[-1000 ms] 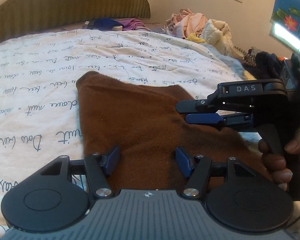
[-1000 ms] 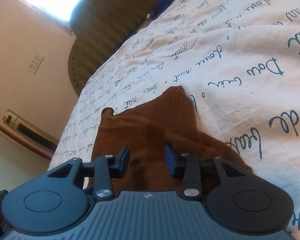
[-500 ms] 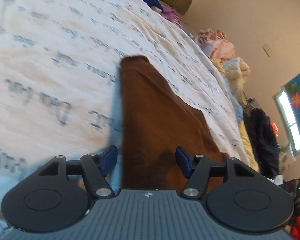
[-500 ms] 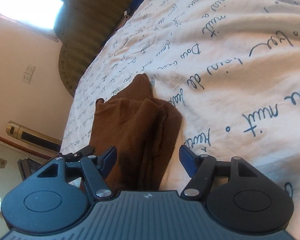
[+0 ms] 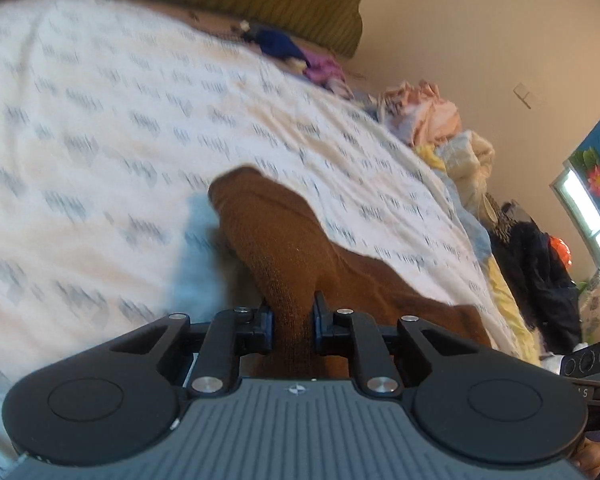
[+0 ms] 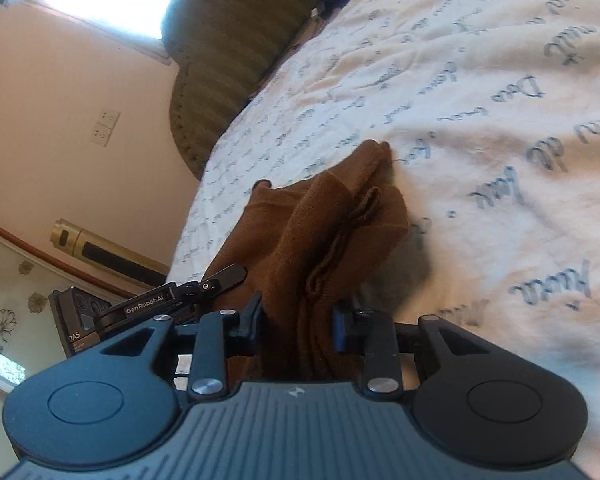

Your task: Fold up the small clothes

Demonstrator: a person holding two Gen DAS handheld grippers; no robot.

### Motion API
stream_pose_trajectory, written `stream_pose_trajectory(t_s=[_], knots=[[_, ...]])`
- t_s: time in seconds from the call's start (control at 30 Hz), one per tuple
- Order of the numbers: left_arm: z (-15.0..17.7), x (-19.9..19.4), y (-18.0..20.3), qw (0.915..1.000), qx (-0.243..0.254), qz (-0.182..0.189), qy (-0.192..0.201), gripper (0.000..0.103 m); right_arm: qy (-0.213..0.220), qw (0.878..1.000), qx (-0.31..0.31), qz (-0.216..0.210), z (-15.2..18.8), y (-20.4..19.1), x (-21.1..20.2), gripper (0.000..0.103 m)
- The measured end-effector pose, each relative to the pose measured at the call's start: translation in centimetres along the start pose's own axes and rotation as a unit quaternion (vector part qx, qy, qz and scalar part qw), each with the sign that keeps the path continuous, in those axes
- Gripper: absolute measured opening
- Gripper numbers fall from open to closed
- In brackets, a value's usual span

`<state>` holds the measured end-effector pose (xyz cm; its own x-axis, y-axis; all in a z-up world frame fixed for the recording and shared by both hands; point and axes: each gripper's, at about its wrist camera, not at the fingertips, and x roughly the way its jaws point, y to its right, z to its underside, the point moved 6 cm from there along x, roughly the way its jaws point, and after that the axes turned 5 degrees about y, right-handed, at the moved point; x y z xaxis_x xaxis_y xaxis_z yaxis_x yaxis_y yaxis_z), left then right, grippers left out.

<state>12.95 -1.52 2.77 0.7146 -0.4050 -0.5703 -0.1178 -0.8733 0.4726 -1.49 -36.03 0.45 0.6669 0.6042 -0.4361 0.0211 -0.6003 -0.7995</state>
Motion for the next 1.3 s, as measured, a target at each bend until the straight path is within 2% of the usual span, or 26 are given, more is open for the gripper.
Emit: stream_pose_trajectory(t_s=[0.13,0.23,0.3,0.37,0.43,0.47,0.5,0.6,0.67,0.7,0.73,0.77,0.8,0.87,1.0,1.03,1.07,1.13,1.23,1.3], knots=[[-3.8,-0.8,-3.9,0.9985,0.004,-0.05,0.02,0.019,-0.023,0.999,-0.02,-0.027,-0.5,-2.6,5.2,0.031],[-4.0,0.5,-7.4,0.9968,-0.005,-0.078,-0.016,0.021,-0.043,0.998,-0.025,-0.032,-0.5,-3.2,9.4,0.033],[-3.0,0.0,-8.9,0.9967,-0.018,-0.074,-0.029,0.026,-0.065,0.998,-0.008,-0.006,0.0,-2.0,11.8,0.041],[-2.0,-1.6,-9.4,0.9979,-0.029,-0.05,-0.027,0.053,-0.076,0.997,0.007,0.008,0.5,-1.1,12.0,0.045],[-0.4,-3.0,-9.3,0.9984,-0.041,-0.017,-0.034,0.068,-0.071,0.997,0.02,-0.006,0.8,-1.0,10.4,0.06],[0.3,-3.5,-9.2,0.998,-0.048,-0.005,-0.041,0.072,-0.064,0.998,0.017,-0.011,1.0,-1.1,9.2,0.075],[1.4,-3.8,-9.0,0.997,-0.055,0.008,-0.053,0.073,-0.058,0.998,0.011,-0.01,1.2,-1.2,8.2,0.084],[3.7,-3.8,-8.7,0.9939,-0.068,0.026,-0.083,0.073,-0.072,0.997,0.016,-0.022,2.3,-1.4,6.3,0.085],[4.6,-3.7,-8.3,0.9937,-0.062,0.029,-0.089,0.07,-0.085,0.996,0.016,-0.035,3.2,-1.9,6.1,0.085],[4.6,-3.6,-8.1,0.9934,-0.061,0.03,-0.093,0.067,-0.094,0.995,0.013,-0.038,3.7,-2.2,6.5,0.084],[4.6,-3.5,-7.9,0.9919,-0.065,0.034,-0.104,0.053,-0.105,0.994,0.01,-0.034,4.3,-2.3,7.0,0.084],[4.6,-3.3,-7.7,0.9902,-0.069,0.036,-0.116,0.032,-0.116,0.993,0.005,-0.026,4.8,-2.2,7.7,0.082],[4.6,-3.3,-7.6,0.9888,-0.072,0.037,-0.125,0.03,-0.119,0.992,-0.012,-0.025,5.2,-2.4,8.2,0.064],[4.4,-3.9,-7.4,0.9886,-0.07,0.033,-0.129,0.025,-0.136,0.99,-0.034,-0.003,5.6,-2.6,8.7,0.021],[5.3,-5.2,-7.3,0.9883,-0.043,0.028,-0.143,0.025,-0.149,0.987,-0.06,-0.016,6.2,-3.8,6.7,0.02],[5.9,-4.9,-7.5,0.9887,-0.031,0.012,-0.146,0.028,-0.149,0.987,-0.064,-0.014,6.4,-3.7,6.2,0.02],[6.3,-4.6,-7.7,0.989,-0.025,0.004,-0.146,0.035,-0.152,0.986,-0.07,-0.007,6.7,-3.4,6.0,0.02],[6.4,-4.7,-7.6,0.9915,-0.02,0.006,-0.128,0.038,-0.157,0.985,-0.072,0.009,7.1,-2.2,6.2,0.021],[5.1,-7.6,-7.0,0.9961,0.025,-0.004,-0.085,0.041,-0.14,0.99,-0.003,-0.015,6.0,-1.3,5.4,0.04],[3.6,-10.2,-5.9,0.9952,0.088,-0.034,-0.026,0.052,-0.099,0.995,-0.016,-0.014,4.0,-1.8,3.5,0.075]])
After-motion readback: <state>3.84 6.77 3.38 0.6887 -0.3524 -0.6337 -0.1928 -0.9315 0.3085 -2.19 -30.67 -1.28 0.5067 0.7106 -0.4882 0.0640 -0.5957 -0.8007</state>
